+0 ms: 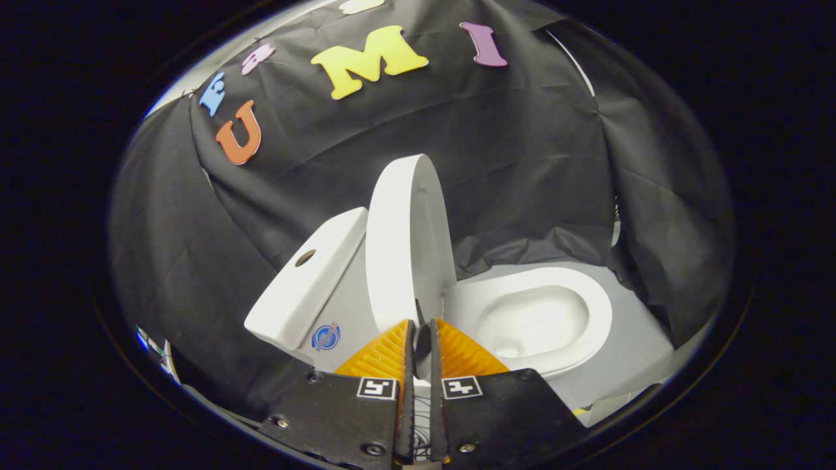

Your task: Open the toilet lid.

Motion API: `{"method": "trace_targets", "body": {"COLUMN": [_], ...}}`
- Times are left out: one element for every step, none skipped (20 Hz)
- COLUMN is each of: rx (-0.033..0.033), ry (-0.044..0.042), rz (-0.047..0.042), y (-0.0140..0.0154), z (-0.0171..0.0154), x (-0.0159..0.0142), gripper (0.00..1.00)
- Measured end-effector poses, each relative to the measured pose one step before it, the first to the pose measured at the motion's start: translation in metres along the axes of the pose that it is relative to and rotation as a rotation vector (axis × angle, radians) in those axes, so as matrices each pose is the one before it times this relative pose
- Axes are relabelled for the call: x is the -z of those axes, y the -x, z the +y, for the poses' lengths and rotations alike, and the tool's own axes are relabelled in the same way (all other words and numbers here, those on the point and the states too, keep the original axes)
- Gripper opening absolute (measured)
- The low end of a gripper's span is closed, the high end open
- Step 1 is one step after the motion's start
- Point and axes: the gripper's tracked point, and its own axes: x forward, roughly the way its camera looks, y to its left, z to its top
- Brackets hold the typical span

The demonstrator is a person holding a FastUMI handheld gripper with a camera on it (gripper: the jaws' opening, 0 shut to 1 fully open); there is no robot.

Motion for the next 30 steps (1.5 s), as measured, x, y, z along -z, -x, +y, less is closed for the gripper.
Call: {"method": "trace_targets", "body": {"rx": [-0.00035, 0.00125, 0.00116, 0.0017, 0.00306, 0.00457, 0.0024, -0.00156, -0.00002, 0.00236, 0.00753, 0.00448, 0.00191, -0.00138, -0.00161, -0.0021, -0.00239, -0.00167, -0.0001, -0.00051, -0.00101, -0.00137, -0.0034, -0.00501, -0.00261, 0.00065, 0.00817, 0.00766, 0.0027, -0.00157], "ry": [0.00773, 0.01009, 0.0131, 0.01407, 0.00848, 0.00877, 0.00851, 0.0133, 0.01001, 0.01223, 0.01141, 0.0097, 0.00637, 0.00887, 0.00665, 0.00799, 0.01159, 0.00926, 0.00884, 0.00293, 0.00457, 0.00432, 0.01445, 0.01748, 0.01537, 0.00943, 0.01317, 0.01186, 0.00991, 0.00237], "rz": [0.00062, -0.00134, 0.0011, 0.00014, 0.0008, -0.00074, 0.00015, -0.00023, 0.00007, -0.00135, -0.00101, 0.00098, 0.00236, 0.00232, 0.00163, 0.00456, 0.00335, 0.00157, 0.00039, 0.0015, 0.00077, 0.00192, -0.00013, -0.00207, -0.00022, -0.00077, -0.00231, -0.00131, 0.00092, 0.00201], "y": [-0.00103, -0.00076, -0.00064, -0.00094, -0.00087, -0.00033, -0.00176, -0.00086, -0.00066, -0.00084, -0.00024, -0.0004, -0.00048, -0.00017, 0.00019, -0.001, -0.00036, -0.00067, -0.00004, -0.00095, -0.00032, -0.00102, -0.00058, -0.00107, -0.00025, -0.00196, -0.00178, -0.00148, -0.00043, -0.00091], "z": [0.0042, 0.00346, 0.00364, 0.00367, 0.00358, 0.00292, 0.00379, 0.00486, 0.00479, 0.00377, 0.00355, 0.0033, 0.00428, 0.00485, 0.00417, 0.00336, 0.00339, 0.00284, 0.00277, 0.00357, 0.00226, 0.00398, 0.00167, 0.00371, 0.00735, 0.00574, 0.00271, 0.00206, 0.00275, 0.0029], "x": [0.00047, -0.00017, 0.00074, 0.00028, 0.00043, -0.00001, 0.0012, 0.00053, 0.00127, -0.00007, -0.00006, -0.00043, 0.00084, -0.00009, 0.00029, 0.00027, 0.00237, -0.00028, 0.00017, -0.00144, -0.00086, 0.00018, 0.00092, 0.00005, 0.00257, -0.00008, -0.00193, -0.0009, -0.00002, 0.00025], "gripper": [0.13, 0.13, 0.13, 0.13, 0.13, 0.13, 0.13, 0.13, 0.13, 0.13, 0.13, 0.13, 0.13, 0.13, 0.13, 0.13, 0.13, 0.13, 0.13, 0.13, 0.13, 0.13, 0.13, 0.13, 0.13, 0.13, 0.13, 0.13, 0.13, 0.13]}}
